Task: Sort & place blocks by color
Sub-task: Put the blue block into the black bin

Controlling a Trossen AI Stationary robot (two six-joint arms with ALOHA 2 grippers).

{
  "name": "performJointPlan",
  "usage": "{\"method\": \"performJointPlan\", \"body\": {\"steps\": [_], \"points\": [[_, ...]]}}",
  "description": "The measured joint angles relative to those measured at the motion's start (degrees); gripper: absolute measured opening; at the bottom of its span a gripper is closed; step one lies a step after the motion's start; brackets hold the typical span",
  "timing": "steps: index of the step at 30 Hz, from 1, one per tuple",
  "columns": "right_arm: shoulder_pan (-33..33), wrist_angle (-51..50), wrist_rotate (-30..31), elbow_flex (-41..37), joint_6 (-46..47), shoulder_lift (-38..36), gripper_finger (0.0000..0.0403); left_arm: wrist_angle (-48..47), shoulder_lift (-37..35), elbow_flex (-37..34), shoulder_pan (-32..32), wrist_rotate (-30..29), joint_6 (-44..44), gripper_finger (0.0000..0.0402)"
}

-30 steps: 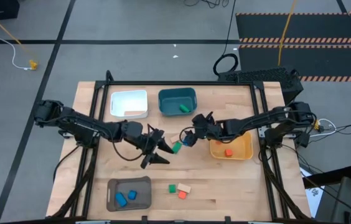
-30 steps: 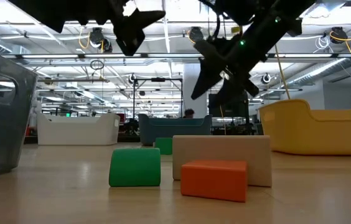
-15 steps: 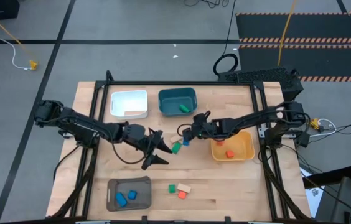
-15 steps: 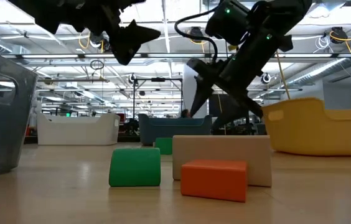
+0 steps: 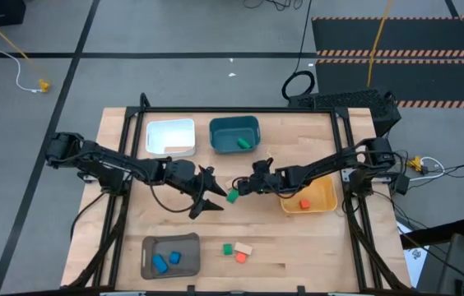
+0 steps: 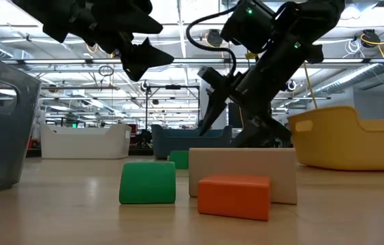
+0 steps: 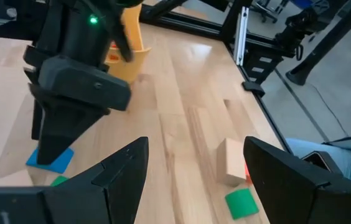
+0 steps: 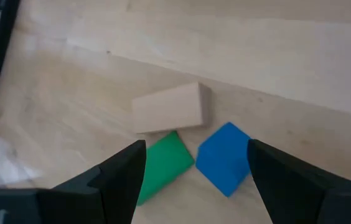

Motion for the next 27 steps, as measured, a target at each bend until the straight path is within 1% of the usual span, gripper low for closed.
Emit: {"method": "performJointPlan", "body": {"steps": [2,4,8,10,12,18,23,27], "points": [[0.3,-0.5,0.0,1.2,-1.8,0.2,0.0270,-0.5,0.0,0.0,0.0,0.0,0.4,0.0264],[0.3,-3.2,0.0,3.1,-4.1,0.2,0.0270,-0.8,0.0,0.0,0.0,0.0,0.5,0.0264],[0.3,-16.8,0.1,8.4,-6.5,0.1,0.0270,-0.8,0.0,0.0,0.0,0.0,0.9,0.0264],[0.1,-22.0,0.1,10.1,-5.0,0.1,0.0270,-1.1,0.0,0.0,0.0,0.0,0.9,0.0264],[-0.2,-23.9,0.1,10.2,-1.7,0.1,0.0270,-1.1,0.0,0.0,0.0,0.0,0.9,0.0264],[0.0,-23.0,1.8,10.2,3.4,0.1,0.0270,-1.2,0.0,0.0,0.6,0.0,0.9,0.0264],[1.2,-18.2,4.4,10.2,3.1,0.1,0.0270,-2.7,0.0,0.0,1.2,0.0,1.4,0.0264],[2.2,-18.1,6.8,10.2,3.2,0.8,0.0270,-3.2,0.0,0.0,1.2,0.0,1.6,0.0264]]}}
